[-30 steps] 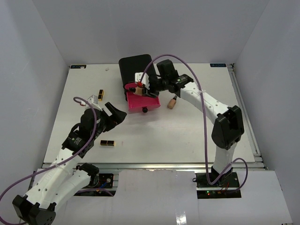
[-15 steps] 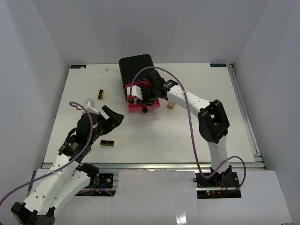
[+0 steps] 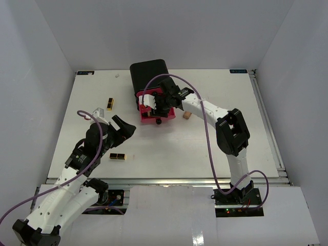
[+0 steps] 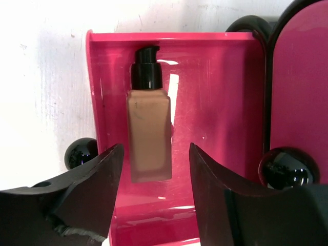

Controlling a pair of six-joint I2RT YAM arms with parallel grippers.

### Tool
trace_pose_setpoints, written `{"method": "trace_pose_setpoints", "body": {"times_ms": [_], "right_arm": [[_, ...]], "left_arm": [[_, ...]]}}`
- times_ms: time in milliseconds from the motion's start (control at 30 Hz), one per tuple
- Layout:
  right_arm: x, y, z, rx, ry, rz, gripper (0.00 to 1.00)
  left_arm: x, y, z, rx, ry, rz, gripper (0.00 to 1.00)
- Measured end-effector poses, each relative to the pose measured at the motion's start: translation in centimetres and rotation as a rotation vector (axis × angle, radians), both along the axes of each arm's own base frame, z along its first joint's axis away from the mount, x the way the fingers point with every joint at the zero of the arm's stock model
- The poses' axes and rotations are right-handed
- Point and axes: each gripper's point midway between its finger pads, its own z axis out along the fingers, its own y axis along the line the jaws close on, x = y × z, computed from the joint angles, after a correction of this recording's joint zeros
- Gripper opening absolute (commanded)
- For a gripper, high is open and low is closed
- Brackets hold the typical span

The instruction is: Organize the makeup

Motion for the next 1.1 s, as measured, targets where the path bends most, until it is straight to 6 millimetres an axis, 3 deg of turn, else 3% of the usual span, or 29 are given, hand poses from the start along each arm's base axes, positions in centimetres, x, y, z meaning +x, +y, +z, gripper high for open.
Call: {"method": "trace_pose_setpoints", "body": {"times_ms": [167, 333, 467, 533, 600, 667, 767, 1000, 1100], "right_arm": [[-0.1, -0.1, 1.8, 0.034, 0.005, -0.031, 0.66], [-0.2, -0.9, 8.3, 0.184, 0.017, -0.144, 0.85], [0.7, -4.7, 13.0, 0.353, 0.091, -0.353, 0.82], [1.7, -7.9, 13.5, 0.426, 0.181, -0.497, 0.81], [2.7, -11.1, 12.5, 0.477, 0.277, -0.639, 0.81], [3.4, -14.2, 10.4, 0.501, 0.380, -0.788, 0.81], [3.6, -17.2, 6.5, 0.491, 0.508, -1.002, 0.85], [4.3, -18.2, 2.8, 0.495, 0.635, -1.265, 0.84], [4.5, -18.2, 0.2, 0.476, 0.704, -1.355, 0.80]], "left_arm": [[0.3, -0.2, -0.6, 0.012, 0.021, -0.001, 0.97], [0.5, -0.3, -1.1, 0.023, 0.038, -0.003, 0.97], [0.6, -0.3, -1.1, 0.021, 0.035, -0.004, 0.97], [0.6, -0.4, -1.0, 0.020, 0.034, -0.005, 0.97], [0.6, -0.4, -1.1, 0.020, 0.038, -0.006, 0.97], [0.6, -0.5, -1.2, 0.021, 0.042, -0.009, 0.97], [0.7, -0.7, -1.5, 0.023, 0.051, -0.014, 0.97], [1.0, -1.3, -2.7, 0.032, 0.096, -0.035, 0.97], [1.0, -1.5, -2.9, 0.029, 0.106, -0.043, 0.98]]}}
